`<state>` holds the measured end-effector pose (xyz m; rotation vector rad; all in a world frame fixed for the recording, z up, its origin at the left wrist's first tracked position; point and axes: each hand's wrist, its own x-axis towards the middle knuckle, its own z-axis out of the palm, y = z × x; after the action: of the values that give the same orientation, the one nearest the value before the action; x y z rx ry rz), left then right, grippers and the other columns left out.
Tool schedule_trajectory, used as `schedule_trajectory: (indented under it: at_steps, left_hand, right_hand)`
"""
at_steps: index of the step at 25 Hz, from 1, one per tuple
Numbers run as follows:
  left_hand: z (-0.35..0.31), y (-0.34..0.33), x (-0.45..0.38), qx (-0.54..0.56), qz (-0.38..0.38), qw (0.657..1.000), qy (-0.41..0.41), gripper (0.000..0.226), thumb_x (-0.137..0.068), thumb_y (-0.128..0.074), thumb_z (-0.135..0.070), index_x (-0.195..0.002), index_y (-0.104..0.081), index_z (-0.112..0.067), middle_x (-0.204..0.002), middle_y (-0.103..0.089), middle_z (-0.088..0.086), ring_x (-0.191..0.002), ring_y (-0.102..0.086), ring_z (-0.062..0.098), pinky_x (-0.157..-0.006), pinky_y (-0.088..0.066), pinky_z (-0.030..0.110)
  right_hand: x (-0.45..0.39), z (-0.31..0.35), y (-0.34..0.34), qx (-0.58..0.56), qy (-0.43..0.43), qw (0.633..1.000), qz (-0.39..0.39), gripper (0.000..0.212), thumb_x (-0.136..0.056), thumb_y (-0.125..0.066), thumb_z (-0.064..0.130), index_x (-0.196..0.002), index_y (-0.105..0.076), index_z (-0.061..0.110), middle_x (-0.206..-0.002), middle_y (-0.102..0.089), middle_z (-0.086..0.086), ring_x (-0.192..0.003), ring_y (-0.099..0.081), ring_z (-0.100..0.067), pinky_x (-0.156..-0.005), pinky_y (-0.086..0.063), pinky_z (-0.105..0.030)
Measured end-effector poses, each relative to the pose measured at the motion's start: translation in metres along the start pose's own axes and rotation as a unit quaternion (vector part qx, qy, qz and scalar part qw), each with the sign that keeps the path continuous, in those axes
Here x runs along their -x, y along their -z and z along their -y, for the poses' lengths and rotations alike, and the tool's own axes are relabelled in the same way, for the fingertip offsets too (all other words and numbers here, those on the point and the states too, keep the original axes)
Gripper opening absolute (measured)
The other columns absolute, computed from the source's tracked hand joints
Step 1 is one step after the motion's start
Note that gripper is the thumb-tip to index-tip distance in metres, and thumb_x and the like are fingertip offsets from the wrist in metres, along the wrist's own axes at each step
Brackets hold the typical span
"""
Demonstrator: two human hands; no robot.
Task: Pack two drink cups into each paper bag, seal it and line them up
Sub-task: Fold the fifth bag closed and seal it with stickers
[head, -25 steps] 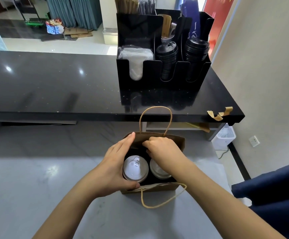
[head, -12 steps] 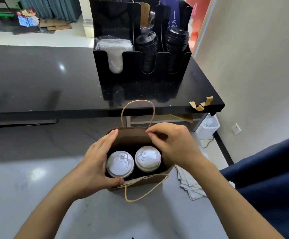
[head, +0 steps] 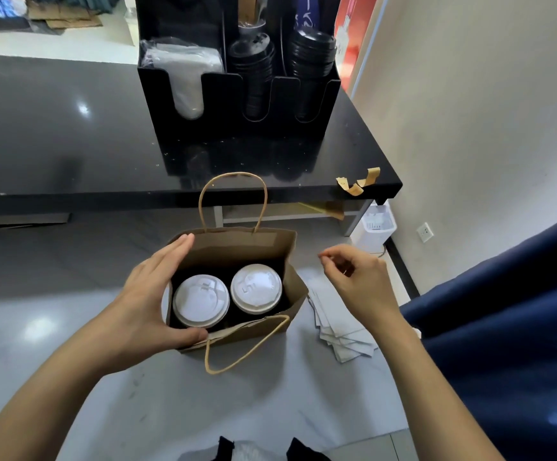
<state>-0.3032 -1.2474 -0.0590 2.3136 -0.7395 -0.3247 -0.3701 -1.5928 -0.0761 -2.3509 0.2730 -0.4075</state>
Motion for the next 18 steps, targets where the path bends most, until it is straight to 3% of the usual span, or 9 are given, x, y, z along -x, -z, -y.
schedule_trajectory:
  at_steps: [3, 6, 8, 12, 15, 18]
  left_hand:
    - [0.001, 0.000, 0.000, -0.003, -0.003, 1.000, -0.001, 0.132, -0.058, -0.094, -0.045, -0.154, -0.003, -0.057, -0.158, -0.005, -0.039, -0.147, -0.016, 0.001, -0.116, -0.034, 0.040]
    - [0.001, 0.001, -0.001, -0.005, -0.003, 1.000, -0.001, 0.132, -0.059, -0.093, -0.046, -0.153, -0.002, -0.057, -0.158, -0.004, -0.040, -0.148, -0.015, 0.003, -0.116, -0.033, 0.041]
    - [0.002, 0.001, -0.001, -0.005, -0.002, 1.000, 0.000, 0.131, -0.060, -0.093, -0.046, -0.153, -0.002, -0.057, -0.159, -0.004, -0.039, -0.149, -0.015, 0.004, -0.117, -0.033, 0.042]
    - [0.001, 0.001, -0.001, -0.001, -0.004, 1.000, -0.002, 0.130, -0.060, -0.093, -0.045, -0.154, -0.004, -0.056, -0.159, -0.005, -0.038, -0.149, -0.014, 0.004, -0.118, -0.032, 0.044]
    - [0.001, 0.001, -0.001, -0.004, -0.005, 1.000, -0.004, 0.128, -0.061, -0.092, -0.044, -0.155, -0.005, -0.055, -0.160, -0.004, -0.037, -0.150, -0.013, 0.003, -0.119, -0.031, 0.043]
    - [0.000, 0.000, -0.001, -0.012, -0.005, 1.000, -0.006, 0.127, -0.062, -0.092, -0.044, -0.154, -0.005, -0.055, -0.159, -0.003, -0.038, -0.149, -0.014, 0.004, -0.119, -0.031, 0.041]
  right_hand:
    - [0.017, -0.029, -0.019, 0.088, -0.076, 0.993, 0.030, 0.010, -0.094, -0.067, 0.021, -0.099, -0.075, 0.022, -0.090, -0.069, 0.007, -0.082, -0.064, -0.013, -0.075, -0.054, -0.035]
    - [0.032, -0.054, -0.034, 0.150, -0.149, 0.975, 0.064, 0.004, -0.090, -0.067, 0.022, -0.092, -0.064, 0.022, -0.093, -0.061, 0.004, -0.089, -0.060, -0.022, -0.074, -0.050, -0.037]
    - [0.040, -0.068, -0.043, 0.195, -0.192, 0.958, 0.090, 0.015, -0.086, -0.071, 0.028, -0.090, -0.057, 0.022, -0.096, -0.057, 0.002, -0.090, -0.054, -0.022, -0.075, -0.044, -0.035]
    - [0.055, -0.085, -0.052, 0.257, -0.198, 0.939, 0.113, 0.037, -0.080, -0.077, 0.046, -0.097, -0.053, 0.025, -0.098, -0.050, 0.006, -0.089, -0.044, -0.020, -0.075, -0.033, -0.032]
    - [0.056, -0.091, -0.052, 0.290, -0.172, 0.931, 0.142, 0.027, -0.088, -0.069, 0.041, -0.105, -0.057, 0.025, -0.108, -0.056, 0.003, -0.099, -0.053, -0.024, -0.082, -0.038, -0.034]
    - [0.050, -0.092, -0.045, 0.286, -0.166, 0.932, 0.147, 0.016, -0.095, -0.055, 0.026, -0.106, -0.066, 0.022, -0.108, -0.065, 0.000, -0.096, -0.058, -0.028, -0.081, -0.042, -0.036]
